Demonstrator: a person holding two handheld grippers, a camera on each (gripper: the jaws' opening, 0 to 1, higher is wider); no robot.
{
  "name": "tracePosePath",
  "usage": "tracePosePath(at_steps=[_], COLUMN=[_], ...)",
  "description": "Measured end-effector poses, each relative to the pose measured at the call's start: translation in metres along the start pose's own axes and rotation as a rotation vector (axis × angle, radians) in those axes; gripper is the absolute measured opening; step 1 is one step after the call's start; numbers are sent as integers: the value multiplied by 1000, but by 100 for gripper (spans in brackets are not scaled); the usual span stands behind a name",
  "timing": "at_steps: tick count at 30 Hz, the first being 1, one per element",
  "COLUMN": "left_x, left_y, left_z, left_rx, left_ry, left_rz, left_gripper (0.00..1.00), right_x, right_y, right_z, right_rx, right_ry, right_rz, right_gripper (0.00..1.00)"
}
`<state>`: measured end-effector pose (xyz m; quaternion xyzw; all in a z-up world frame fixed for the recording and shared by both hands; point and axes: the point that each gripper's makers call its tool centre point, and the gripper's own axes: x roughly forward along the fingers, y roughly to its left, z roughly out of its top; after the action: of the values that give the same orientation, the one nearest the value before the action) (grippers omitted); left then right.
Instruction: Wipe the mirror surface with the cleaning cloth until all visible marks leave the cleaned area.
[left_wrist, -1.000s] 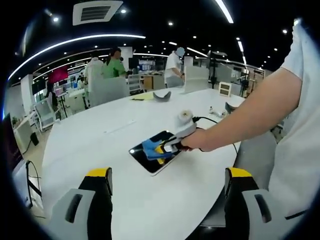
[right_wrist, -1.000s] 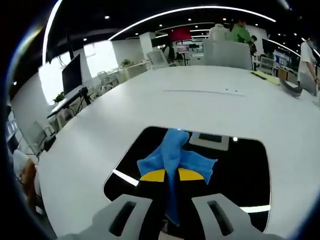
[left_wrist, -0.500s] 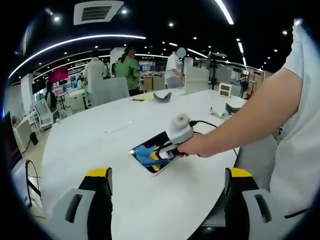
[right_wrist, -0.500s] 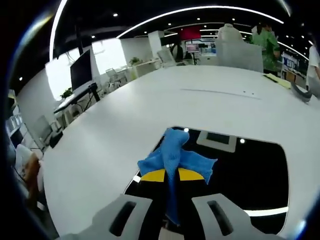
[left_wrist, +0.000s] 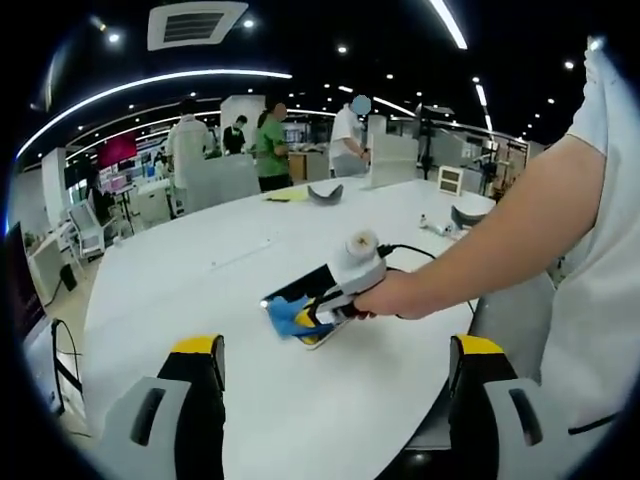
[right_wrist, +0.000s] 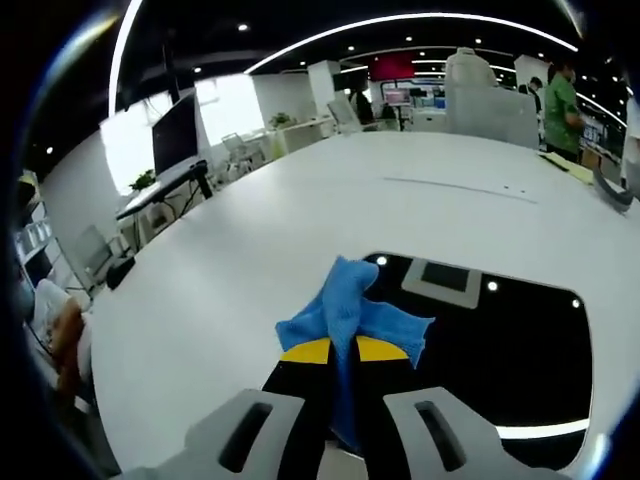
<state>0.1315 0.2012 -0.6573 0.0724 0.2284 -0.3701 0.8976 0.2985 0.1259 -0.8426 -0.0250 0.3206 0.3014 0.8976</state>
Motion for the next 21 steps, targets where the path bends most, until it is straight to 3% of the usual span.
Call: tracePosePath(at_steps=[21], left_x=[0], left_y=[5], left_z=[-1], left_rx=[-3], left_ry=[-5], left_rz=[-5], left_gripper=[93], right_x=[1], right_y=[3], right_z=[0], right_rx=[-22], right_ry=[0], right_rz=[20], right_gripper=[2])
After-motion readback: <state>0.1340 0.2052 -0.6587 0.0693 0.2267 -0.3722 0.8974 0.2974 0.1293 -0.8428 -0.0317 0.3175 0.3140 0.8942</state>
